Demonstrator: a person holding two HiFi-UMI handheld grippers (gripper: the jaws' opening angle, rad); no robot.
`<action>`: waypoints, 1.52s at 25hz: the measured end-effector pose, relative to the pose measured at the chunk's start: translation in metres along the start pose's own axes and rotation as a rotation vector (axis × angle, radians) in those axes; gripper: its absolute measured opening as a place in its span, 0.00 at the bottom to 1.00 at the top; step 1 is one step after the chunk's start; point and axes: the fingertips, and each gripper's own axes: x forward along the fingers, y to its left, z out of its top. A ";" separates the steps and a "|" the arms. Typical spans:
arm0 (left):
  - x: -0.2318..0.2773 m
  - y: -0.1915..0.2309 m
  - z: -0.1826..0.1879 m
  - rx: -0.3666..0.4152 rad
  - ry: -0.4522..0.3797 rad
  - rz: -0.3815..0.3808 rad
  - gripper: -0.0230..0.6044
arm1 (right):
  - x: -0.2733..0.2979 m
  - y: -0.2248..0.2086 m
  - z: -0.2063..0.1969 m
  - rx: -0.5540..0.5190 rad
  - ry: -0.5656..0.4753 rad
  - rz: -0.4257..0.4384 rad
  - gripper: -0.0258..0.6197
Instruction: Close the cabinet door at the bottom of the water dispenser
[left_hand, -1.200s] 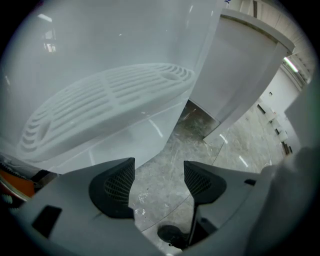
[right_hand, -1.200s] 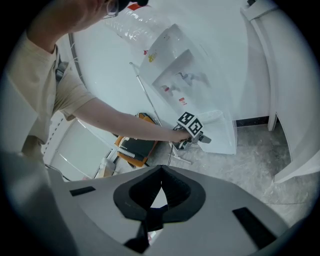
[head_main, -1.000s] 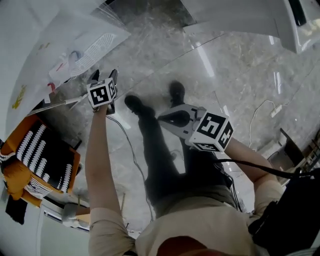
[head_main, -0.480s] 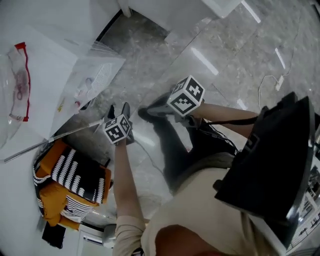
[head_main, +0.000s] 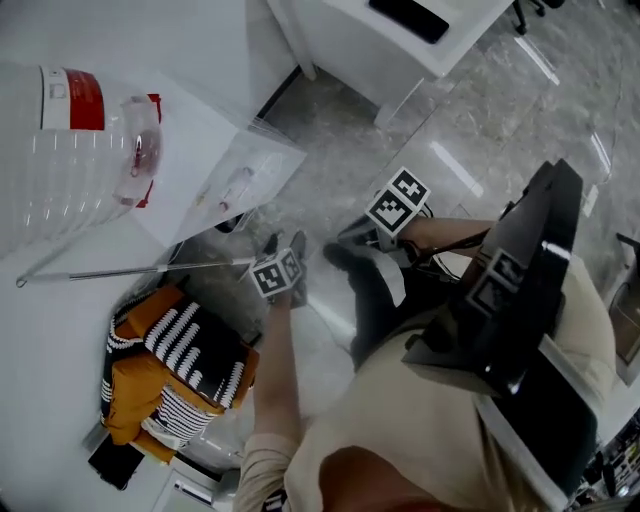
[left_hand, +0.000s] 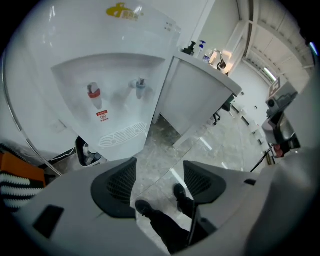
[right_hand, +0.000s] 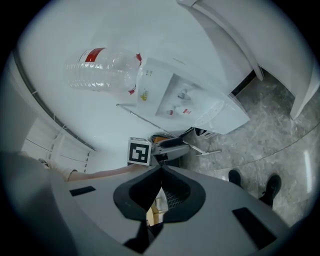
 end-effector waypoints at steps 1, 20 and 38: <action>-0.007 -0.004 0.007 -0.009 -0.022 -0.008 0.49 | -0.002 0.006 0.005 -0.014 -0.004 0.002 0.06; -0.107 -0.051 0.058 -0.167 -0.276 -0.077 0.49 | -0.039 0.100 0.038 -0.327 -0.071 -0.035 0.06; -0.239 -0.130 0.113 -0.039 -0.563 -0.111 0.02 | -0.067 0.217 0.047 -0.577 -0.242 0.199 0.06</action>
